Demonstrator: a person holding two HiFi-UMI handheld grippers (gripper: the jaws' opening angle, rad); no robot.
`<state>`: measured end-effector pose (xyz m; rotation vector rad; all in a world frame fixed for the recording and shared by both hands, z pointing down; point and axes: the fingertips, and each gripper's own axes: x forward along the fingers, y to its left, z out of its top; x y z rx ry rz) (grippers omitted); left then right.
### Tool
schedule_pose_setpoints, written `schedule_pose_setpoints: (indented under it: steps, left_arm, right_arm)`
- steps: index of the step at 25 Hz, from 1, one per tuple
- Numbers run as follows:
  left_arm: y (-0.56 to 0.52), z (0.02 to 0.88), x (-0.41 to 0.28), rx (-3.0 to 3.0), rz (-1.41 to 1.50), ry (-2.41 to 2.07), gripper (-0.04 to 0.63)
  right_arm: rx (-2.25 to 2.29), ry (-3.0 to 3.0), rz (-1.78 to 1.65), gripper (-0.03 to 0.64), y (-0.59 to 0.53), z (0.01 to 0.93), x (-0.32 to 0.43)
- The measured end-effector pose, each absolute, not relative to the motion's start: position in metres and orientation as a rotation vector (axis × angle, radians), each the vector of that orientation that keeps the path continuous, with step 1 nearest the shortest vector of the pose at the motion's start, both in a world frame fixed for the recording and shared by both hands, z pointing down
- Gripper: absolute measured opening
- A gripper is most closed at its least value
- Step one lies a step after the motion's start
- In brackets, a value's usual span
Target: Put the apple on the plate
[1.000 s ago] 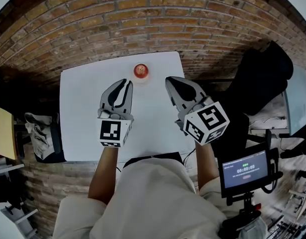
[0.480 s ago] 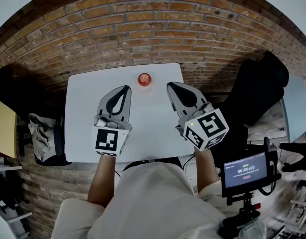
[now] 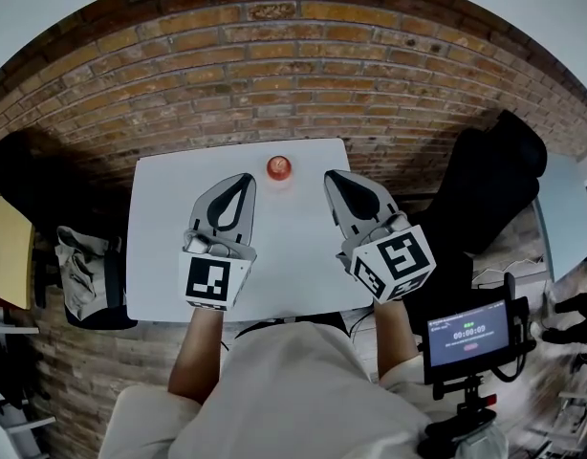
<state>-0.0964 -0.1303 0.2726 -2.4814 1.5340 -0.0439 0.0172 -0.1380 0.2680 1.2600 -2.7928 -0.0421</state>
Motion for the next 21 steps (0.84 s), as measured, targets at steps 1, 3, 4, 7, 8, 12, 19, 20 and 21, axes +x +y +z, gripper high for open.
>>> schedule_pose_setpoints:
  steps: [1,3,4,7,8,12,19,20,21]
  left_arm:
    - [-0.13,0.272,-0.095,-2.481,-0.046,1.532,0.008]
    - [-0.13,0.273,-0.094,-2.477,-0.053,1.528,0.008]
    - [-0.131,0.274,-0.094,-2.478,-0.054,1.528,0.008]
    - [-0.131,0.274,-0.094,-2.487,-0.046,1.535,0.008]
    - [-0.132,0.274,-0.093,-2.487,-0.046,1.534,0.008]
    - [-0.133,0.276,-0.09,-2.487,-0.058,1.517,0.008]
    - [-0.132,0.281,-0.083,-2.504,-0.077,1.497,0.008]
    - [-0.131,0.281,-0.082,-2.506,-0.078,1.493,0.008]
    - [-0.131,0.282,-0.081,-2.508,-0.078,1.49,0.008]
  right_arm:
    - [1.257,-2.796,-0.038,0.003,-0.138,0.267,0.017]
    - [1.256,-2.802,-0.031,0.003,-0.139,0.267,0.018]
    - [1.256,-2.803,-0.031,0.003,-0.14,0.267,0.018]
    - [1.258,-2.797,-0.03,0.003,-0.14,0.268,0.018]
    - [1.258,-2.793,-0.031,0.003,-0.14,0.269,0.018]
    - [1.255,-2.784,-0.031,0.003,-0.141,0.271,0.018]
    - [1.251,-2.775,-0.025,0.003,-0.14,0.276,0.02]
    - [1.252,-2.775,-0.024,0.003,-0.14,0.276,0.02]
    - [1.254,-2.774,-0.022,0.003,-0.14,0.276,0.02]
